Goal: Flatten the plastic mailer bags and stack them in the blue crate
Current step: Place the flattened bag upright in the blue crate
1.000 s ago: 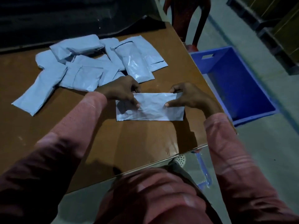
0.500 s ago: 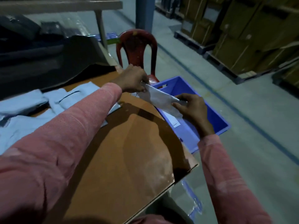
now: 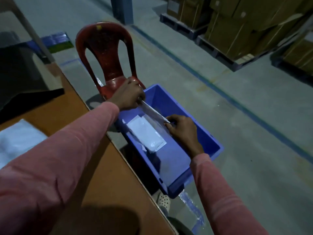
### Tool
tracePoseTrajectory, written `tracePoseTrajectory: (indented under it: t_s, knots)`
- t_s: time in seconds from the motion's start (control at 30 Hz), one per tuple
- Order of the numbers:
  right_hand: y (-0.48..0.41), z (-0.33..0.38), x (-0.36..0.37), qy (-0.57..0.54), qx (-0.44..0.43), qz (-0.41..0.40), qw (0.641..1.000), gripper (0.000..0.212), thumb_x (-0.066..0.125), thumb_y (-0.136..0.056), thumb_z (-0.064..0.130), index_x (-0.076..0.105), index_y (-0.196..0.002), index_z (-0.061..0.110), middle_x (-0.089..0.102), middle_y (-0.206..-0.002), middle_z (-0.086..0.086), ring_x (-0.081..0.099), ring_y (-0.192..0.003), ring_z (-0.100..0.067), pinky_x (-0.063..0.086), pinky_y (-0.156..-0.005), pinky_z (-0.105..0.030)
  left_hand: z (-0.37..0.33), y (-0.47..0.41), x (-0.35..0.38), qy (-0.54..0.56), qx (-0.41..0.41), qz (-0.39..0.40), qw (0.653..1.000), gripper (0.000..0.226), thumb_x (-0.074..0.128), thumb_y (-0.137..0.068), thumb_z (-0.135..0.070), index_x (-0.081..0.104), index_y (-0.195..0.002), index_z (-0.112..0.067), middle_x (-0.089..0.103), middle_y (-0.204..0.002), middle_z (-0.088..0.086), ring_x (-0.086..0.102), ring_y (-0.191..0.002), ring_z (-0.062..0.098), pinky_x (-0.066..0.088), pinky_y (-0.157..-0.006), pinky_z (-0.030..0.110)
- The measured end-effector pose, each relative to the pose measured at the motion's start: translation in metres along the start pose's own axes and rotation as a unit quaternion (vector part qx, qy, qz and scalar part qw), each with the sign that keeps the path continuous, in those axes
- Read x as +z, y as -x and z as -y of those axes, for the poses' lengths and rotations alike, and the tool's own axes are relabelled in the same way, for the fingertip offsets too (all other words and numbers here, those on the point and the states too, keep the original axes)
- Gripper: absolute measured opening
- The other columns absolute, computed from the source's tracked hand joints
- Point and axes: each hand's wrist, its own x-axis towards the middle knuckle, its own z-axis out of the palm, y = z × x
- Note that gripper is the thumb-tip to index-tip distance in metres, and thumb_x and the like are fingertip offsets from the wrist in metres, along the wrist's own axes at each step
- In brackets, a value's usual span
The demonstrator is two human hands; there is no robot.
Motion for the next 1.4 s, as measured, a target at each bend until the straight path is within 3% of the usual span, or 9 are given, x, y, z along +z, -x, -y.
tracePoseTrajectory:
  t_s: [0.13,0.27,0.43,0.57,0.77,0.87,0.93,1.2,1.4]
  knots:
    - [-0.026,-0.027,0.018,0.007,0.002,0.022,1.000,0.029,0.062,-0.083,0.040,0.074,-0.106,0.028,0.076,-0.098,0.002,0.070,-0.097,-0.027,0.058,-0.073,-0.043,-0.002,-0.035,0.028,-0.075,0.092,0.033,0.992,0.023,0.082,-0.064,-0.011,0.079,-0.084,-0.021,0.073,-0.080,0.001,0.063,-0.089,0.032,0.042,-0.072,0.038]
    - [-0.039,-0.049,0.052,0.029,0.010,0.041,0.999,0.018,0.064,-0.084,0.029,0.073,-0.097,0.019,0.074,-0.092,-0.005,0.068,-0.091,-0.034,0.057,-0.069,-0.042,0.008,-0.056,0.077,-0.066,0.124,0.049,0.989,0.021,0.082,-0.069,-0.006,0.077,-0.082,-0.022,0.068,-0.074,0.001,0.065,-0.088,0.030,0.026,-0.054,0.028]
    - [-0.052,-0.065,0.106,0.027,0.034,0.090,0.995,0.015,0.065,-0.085,0.024,0.071,-0.091,0.012,0.073,-0.090,-0.013,0.067,-0.090,-0.040,0.054,-0.068,-0.041,0.022,-0.066,0.144,-0.039,0.072,0.110,0.991,0.027,0.072,-0.080,-0.004,0.080,-0.096,-0.023,0.071,-0.088,0.012,0.070,-0.097,0.036,0.052,-0.060,0.042]
    - [-0.060,-0.077,0.135,-0.007,0.054,0.107,0.993,0.016,0.067,-0.084,0.024,0.074,-0.092,0.012,0.075,-0.092,-0.013,0.069,-0.090,-0.039,0.054,-0.071,-0.042,0.026,-0.070,0.175,-0.014,0.051,0.139,0.989,0.026,0.074,-0.077,-0.003,0.079,-0.095,-0.022,0.072,-0.088,0.011,0.071,-0.091,0.035,0.048,-0.058,0.040]
    - [-0.065,-0.101,0.139,-0.040,0.106,0.066,0.991,0.016,0.068,-0.087,0.021,0.075,-0.099,0.015,0.076,-0.095,-0.012,0.069,-0.092,-0.038,0.052,-0.072,-0.040,0.018,-0.085,0.196,-0.011,0.026,0.024,0.999,0.014,0.064,-0.089,-0.010,0.073,-0.099,-0.013,0.068,-0.099,0.013,0.065,-0.096,0.036,0.045,-0.053,0.040]
    - [-0.071,-0.115,0.139,-0.033,0.121,0.036,0.991,0.017,0.068,-0.087,0.016,0.075,-0.102,0.013,0.075,-0.095,-0.014,0.069,-0.090,-0.039,0.050,-0.072,-0.038,0.001,-0.088,0.210,0.035,-0.070,0.018,0.997,0.013,0.069,-0.086,-0.007,0.066,-0.098,-0.004,0.061,-0.099,0.021,0.063,-0.092,0.041,0.047,-0.058,0.045]
    - [-0.074,-0.121,0.140,-0.027,0.131,0.037,0.990,0.018,0.067,-0.088,0.014,0.075,-0.104,0.013,0.075,-0.097,-0.014,0.069,-0.091,-0.038,0.050,-0.073,-0.038,-0.009,-0.083,0.233,0.079,-0.122,0.110,0.983,0.026,0.076,-0.083,-0.007,0.070,-0.109,-0.007,0.062,-0.114,0.020,0.064,-0.104,0.043,0.051,-0.073,0.047]
    - [-0.071,-0.141,0.146,-0.034,0.147,0.045,0.988,0.016,0.066,-0.089,0.015,0.075,-0.103,0.012,0.075,-0.097,-0.016,0.068,-0.091,-0.041,0.051,-0.073,-0.040,-0.052,-0.068,0.299,0.007,0.027,0.336,0.941,0.101,0.076,-0.063,-0.011,0.036,-0.155,-0.023,0.040,-0.157,-0.002,0.030,-0.151,0.023,0.031,-0.110,0.051]
    - [-0.069,-0.151,0.146,-0.035,0.156,0.051,0.986,0.018,0.065,-0.091,0.016,0.075,-0.107,0.012,0.076,-0.100,-0.014,0.068,-0.093,-0.039,0.051,-0.077,-0.039,-0.058,-0.068,0.298,-0.061,0.089,0.289,0.951,0.080,0.074,-0.061,-0.013,0.056,-0.138,-0.023,0.053,-0.124,0.007,0.050,-0.119,0.029,0.032,-0.107,0.045]
